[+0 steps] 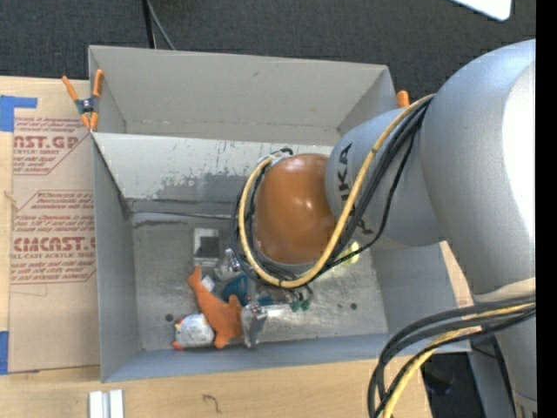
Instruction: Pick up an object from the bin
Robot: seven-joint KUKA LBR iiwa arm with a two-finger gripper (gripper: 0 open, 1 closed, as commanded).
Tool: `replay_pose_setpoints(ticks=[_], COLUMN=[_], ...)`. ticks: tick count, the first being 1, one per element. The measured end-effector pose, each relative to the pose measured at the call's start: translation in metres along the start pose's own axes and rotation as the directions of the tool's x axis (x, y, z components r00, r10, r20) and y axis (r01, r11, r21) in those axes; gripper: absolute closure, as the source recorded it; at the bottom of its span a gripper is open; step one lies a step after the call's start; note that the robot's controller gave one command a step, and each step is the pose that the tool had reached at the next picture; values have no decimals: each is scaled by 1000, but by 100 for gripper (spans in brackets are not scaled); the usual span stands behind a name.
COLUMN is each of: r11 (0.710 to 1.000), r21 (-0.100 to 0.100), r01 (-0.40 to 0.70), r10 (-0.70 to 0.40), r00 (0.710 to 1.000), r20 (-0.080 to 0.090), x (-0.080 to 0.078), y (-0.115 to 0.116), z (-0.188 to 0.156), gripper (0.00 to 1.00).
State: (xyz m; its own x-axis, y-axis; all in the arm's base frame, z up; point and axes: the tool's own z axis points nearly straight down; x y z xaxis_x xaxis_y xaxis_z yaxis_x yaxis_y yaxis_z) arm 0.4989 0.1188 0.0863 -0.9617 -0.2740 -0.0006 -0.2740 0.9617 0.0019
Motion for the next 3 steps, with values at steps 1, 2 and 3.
replay_pose_setpoints(ticks=[1,2,3], r11=[986,988,1000], r21=[0,4,-7], r01=[168,152,24], r10=[-168,-152,-24], r00=[986,988,1000], r20=[-1,3,1], x=[-11,-8,-15], y=[-28,-33,-51], z=[-6,0,12], gripper=[0,0,100])
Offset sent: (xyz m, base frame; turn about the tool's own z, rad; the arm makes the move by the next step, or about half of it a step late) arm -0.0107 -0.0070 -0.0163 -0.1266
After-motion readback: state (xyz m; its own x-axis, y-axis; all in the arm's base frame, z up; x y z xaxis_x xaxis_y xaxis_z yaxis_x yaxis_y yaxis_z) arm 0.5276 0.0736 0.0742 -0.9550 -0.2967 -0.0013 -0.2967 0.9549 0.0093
